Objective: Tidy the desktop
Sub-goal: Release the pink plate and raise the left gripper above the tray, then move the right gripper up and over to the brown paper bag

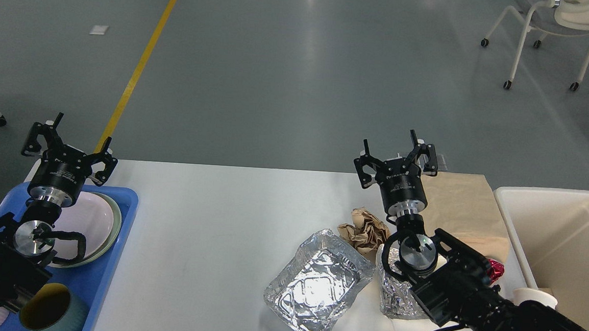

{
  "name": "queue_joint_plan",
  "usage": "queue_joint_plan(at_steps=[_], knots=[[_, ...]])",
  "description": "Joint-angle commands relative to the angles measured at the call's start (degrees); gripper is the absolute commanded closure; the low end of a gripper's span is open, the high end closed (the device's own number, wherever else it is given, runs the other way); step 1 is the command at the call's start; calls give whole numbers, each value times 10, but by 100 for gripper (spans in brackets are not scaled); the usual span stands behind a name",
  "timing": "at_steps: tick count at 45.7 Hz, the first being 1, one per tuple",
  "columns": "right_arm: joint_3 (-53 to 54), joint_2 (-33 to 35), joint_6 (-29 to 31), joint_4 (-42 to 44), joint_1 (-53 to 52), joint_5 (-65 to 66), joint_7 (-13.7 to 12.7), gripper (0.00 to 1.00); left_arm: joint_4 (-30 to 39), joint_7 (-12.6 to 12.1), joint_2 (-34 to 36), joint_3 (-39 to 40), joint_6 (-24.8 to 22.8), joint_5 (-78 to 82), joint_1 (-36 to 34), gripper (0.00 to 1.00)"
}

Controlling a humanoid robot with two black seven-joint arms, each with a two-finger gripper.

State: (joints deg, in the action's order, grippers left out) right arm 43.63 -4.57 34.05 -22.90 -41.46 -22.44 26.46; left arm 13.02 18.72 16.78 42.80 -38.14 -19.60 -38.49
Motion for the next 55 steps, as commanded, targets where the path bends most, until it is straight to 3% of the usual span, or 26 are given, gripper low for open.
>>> queue_joint_plan(at_steps=[1, 12, 34, 47, 53, 55], knots=[[-13, 46, -2, 0, -92, 2, -4, 0, 0, 0, 0, 0, 0, 0, 0, 0], [18, 121, 15, -20, -165, -8, -7, 0, 0, 0, 0, 0, 0, 0, 0, 0], [60, 122, 3, 3, -162, -8, -7, 0, 0, 0, 0, 0, 0, 0, 0, 0], [31, 120, -7, 35, -156, -6, -7, 0, 0, 0, 0, 0, 0, 0, 0, 0], [29, 120, -12, 35, -158, 4, -20, 0, 0, 0, 0, 0, 0, 0, 0, 0], [9, 121, -14, 31, -164, 10, -43, 0, 0, 0, -1, 0, 0, 0, 0, 0]])
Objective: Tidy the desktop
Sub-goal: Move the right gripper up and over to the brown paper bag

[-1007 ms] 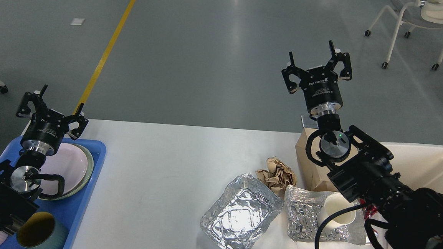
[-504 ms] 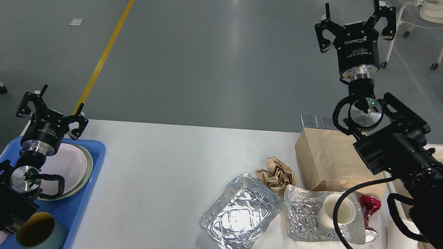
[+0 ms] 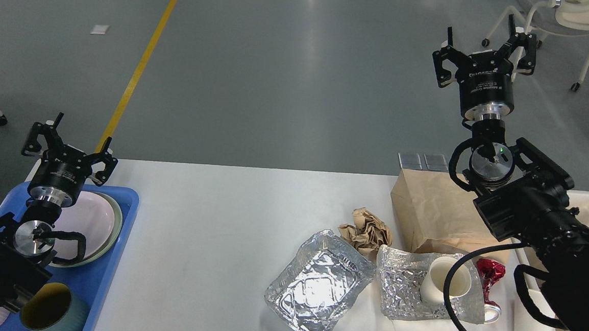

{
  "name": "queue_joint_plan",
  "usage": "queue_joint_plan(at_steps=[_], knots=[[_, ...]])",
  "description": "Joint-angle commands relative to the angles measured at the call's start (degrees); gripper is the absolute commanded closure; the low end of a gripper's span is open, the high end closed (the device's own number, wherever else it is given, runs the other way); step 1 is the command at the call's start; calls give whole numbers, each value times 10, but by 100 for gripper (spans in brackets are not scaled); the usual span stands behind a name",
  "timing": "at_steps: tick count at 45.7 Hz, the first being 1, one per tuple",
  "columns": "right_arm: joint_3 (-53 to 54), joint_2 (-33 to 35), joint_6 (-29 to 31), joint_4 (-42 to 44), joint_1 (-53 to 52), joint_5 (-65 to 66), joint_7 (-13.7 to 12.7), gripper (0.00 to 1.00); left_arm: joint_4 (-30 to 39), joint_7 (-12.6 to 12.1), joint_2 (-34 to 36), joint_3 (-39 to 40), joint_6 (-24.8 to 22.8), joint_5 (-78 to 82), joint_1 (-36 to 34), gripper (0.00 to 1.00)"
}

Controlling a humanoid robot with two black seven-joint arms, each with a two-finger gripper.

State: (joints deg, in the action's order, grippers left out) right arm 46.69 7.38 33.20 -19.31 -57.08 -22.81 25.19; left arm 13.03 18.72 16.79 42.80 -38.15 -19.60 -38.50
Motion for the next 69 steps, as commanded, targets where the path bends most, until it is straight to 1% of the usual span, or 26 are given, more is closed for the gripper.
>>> queue_joint_plan(at_steps=[1, 4, 7, 9, 11, 14, 16, 18, 21, 24, 26, 28, 29, 34, 37, 39, 42, 45, 51, 55, 56, 57, 61, 62, 65, 69], knots=[[-43, 3, -6, -6, -14, 21, -50, 0, 0, 0, 0, 0, 0, 0, 0, 0], [-142, 12, -26, -5, -57, 62, -123, 0, 1, 0, 0, 0, 0, 0, 0, 0], [-260, 42, -39, 4, -139, 110, -182, 0, 0, 0, 0, 0, 0, 0, 0, 0], [-359, 54, -39, -6, -193, 154, -210, 0, 1, 0, 0, 0, 0, 0, 0, 0], [-478, 48, -34, -18, -249, 217, -225, 0, 0, 0, 0, 0, 0, 0, 0, 0], [-673, 27, -31, -47, -340, 311, -226, 0, 0, 0, 0, 0, 0, 0, 0, 0], [-785, 16, -41, -95, -392, 346, -234, 0, 0, 0, 0, 0, 0, 0, 0, 0], [-881, 8, -46, -142, -445, 350, -240, 2, 0, 0, 0, 0, 0, 0, 0, 0], [-977, -13, -32, -211, -525, 346, -253, 2, 1, 0, 0, 0, 0, 0, 0, 0], [-1036, -16, 22, -314, -593, 342, -256, 1, 0, 0, 0, 0, 0, 0, 0, 0], [-1061, -12, 69, -382, -633, 335, -255, 1, 1, 0, 0, 0, 0, 0, 0, 0], [-1085, -11, 102, -456, -675, 321, -255, 0, 1, 0, 0, 0, 0, 0, 0, 0], [-1092, -10, 109, -498, -693, 311, -255, 0, 0, 0, 0, 0, 0, 0, 0, 0], [-1136, 14, 103, -680, -755, 260, -256, 0, 0, 0, 0, 0, 0, 0, 0, 0], [-1153, 26, 105, -754, -783, 205, -259, 0, 0, 0, 0, 0, 0, 0, 0, 0], [-1159, 37, 113, -778, -799, 161, -258, 0, 0, 0, 0, 0, 0, 0, 0, 0], [-1166, 55, 132, -790, -811, 119, -258, 0, 0, 0, 0, 0, 0, 0, 0, 0], [-1171, 69, 145, -794, -810, 115, -259, 0, 0, 0, 0, 0, 0, 0, 0, 0], [-1180, 91, 129, -795, -809, 120, -262, 0, 0, 0, 0, 0, 0, 0, 0, 0], [-1197, 92, 75, -794, -796, 154, -264, 0, 0, 0, 0, 0, 0, 0, 0, 0], [-1200, 92, 59, -793, -785, 163, -264, 0, 0, 0, 0, 0, 0, 0, 0, 0], [-1204, 91, 31, -787, -762, 187, -264, 0, 0, 0, 0, 0, 0, 0, 0, 0], [-1220, 87, -28, -763, -706, 260, -263, 0, 0, 0, 0, 0, 0, 0, 0, 0], [-1222, 83, -58, -734, -667, 291, -265, 0, 0, 0, 0, 0, 0, 0, 0, 0], [-1222, 69, -96, -662, -600, 310, -267, 0, 0, 0, 0, 0, 0, 0, 0, 0], [-1217, 46, -142, -526, -502, 310, -267, 0, 1, 0, 0, 0, 0, 0, 0, 0]])
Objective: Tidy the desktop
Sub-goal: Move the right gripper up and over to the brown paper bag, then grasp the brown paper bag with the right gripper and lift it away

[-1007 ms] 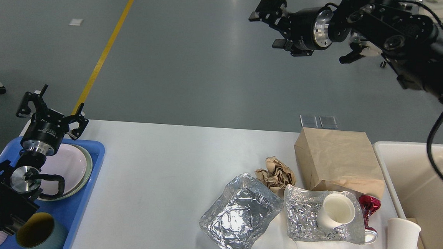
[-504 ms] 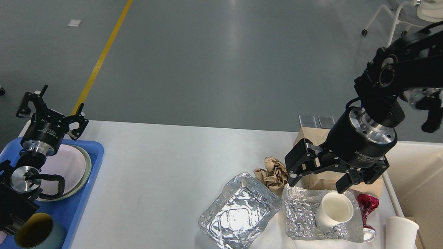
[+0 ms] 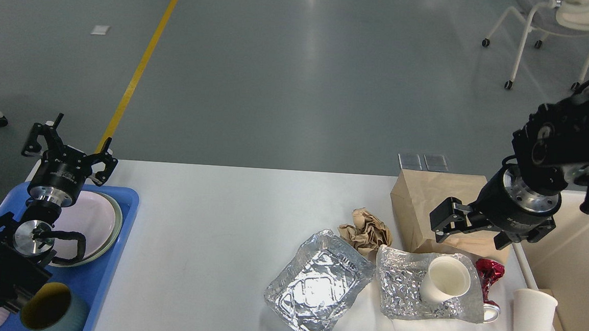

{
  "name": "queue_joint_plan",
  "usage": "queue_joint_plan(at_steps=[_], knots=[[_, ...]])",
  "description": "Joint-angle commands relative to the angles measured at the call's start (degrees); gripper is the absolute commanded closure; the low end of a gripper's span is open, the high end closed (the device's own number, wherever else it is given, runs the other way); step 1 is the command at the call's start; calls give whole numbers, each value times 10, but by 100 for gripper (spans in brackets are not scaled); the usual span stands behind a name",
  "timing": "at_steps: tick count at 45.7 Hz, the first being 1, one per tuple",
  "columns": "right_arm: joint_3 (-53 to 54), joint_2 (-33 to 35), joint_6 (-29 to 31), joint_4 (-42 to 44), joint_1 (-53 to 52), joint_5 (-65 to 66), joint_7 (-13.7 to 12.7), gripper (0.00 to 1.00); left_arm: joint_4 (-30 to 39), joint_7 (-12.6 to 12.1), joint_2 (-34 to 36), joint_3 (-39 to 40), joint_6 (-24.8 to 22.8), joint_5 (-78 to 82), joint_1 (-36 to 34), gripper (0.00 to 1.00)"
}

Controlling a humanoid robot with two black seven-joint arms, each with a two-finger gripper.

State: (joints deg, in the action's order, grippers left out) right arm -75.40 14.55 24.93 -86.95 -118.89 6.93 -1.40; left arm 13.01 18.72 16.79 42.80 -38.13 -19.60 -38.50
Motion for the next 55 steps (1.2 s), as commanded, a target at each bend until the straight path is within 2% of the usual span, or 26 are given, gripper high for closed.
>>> queue_joint_plan(at_steps=[1, 4, 5, 10, 21, 30, 43, 46, 52, 55], knots=[[5, -30, -71, 185, 141, 12, -1, 0, 0, 0, 0, 0, 0, 0, 0, 0], [17, -37, -96, 293, 211, 12, 0, 0, 1, 0, 0, 0, 0, 0, 0, 0], [24, -45, -113, 370, 264, 12, 1, 0, 1, 0, 0, 0, 0, 0, 0, 0], [32, -99, -127, 491, 343, 12, 6, 0, 1, -1, 0, 0, 0, 0, 0, 0], [80, -119, -133, 508, 372, 13, 6, 0, 1, -1, -1, 0, 0, 0, 0, 0], [97, -132, -218, 507, 434, 22, 6, 0, 1, 0, -1, 0, 0, 0, 0, 0], [97, -131, -256, 551, 498, 70, 3, 0, 1, 0, -1, 0, 0, 0, 0, 0], [97, -131, -262, 554, 510, 70, 5, 12, 1, 0, -1, 0, 0, 0, 0, 0], [97, -131, -277, 554, 527, 72, 6, 65, 1, 0, -1, 0, 0, 0, 0, 0], [97, -131, -277, 554, 531, 72, 6, 74, 1, -1, 0, 0, 0, 0, 0, 0]])
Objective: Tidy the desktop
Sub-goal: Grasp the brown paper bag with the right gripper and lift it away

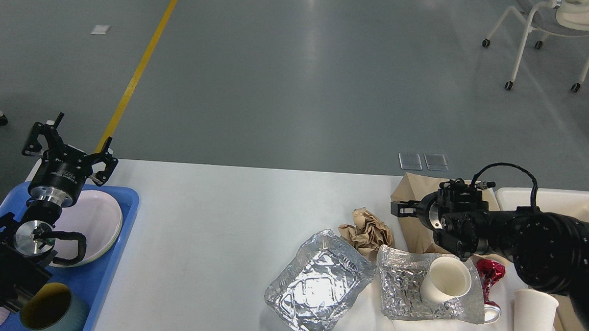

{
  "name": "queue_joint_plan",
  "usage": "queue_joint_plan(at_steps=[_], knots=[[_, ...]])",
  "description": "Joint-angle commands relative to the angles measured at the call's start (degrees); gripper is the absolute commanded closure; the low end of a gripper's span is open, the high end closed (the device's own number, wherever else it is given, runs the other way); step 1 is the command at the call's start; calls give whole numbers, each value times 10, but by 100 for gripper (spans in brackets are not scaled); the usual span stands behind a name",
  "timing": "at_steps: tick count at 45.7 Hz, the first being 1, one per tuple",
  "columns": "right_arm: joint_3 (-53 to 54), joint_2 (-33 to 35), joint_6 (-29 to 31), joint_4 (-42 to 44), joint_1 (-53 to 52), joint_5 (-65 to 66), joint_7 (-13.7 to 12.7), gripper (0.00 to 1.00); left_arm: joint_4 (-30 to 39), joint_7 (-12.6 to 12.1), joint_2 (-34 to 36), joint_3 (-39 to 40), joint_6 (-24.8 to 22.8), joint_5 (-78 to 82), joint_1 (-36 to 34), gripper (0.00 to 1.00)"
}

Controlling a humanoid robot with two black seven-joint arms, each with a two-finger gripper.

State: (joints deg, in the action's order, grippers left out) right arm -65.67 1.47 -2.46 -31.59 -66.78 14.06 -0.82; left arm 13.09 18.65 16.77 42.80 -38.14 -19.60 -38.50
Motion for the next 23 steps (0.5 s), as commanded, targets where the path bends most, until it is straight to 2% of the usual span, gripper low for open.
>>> queue_joint_plan(at_steps=[1, 2, 12, 23], knots=[[0, -1, -3, 0, 10, 1, 0, 86, 0, 0, -1, 0, 0, 0, 0, 0], [0, -1, -3, -1, 11, 1, 0, 100, 0, 1, -1, 0, 0, 0, 0, 0], [1, -2, -18, -6, 15, -2, -5, 100, 0, 1, -1, 0, 0, 0, 0, 0], [0, 6, -6, -40, -19, -3, 0, 100, 0, 1, -1, 0, 0, 0, 0, 0]])
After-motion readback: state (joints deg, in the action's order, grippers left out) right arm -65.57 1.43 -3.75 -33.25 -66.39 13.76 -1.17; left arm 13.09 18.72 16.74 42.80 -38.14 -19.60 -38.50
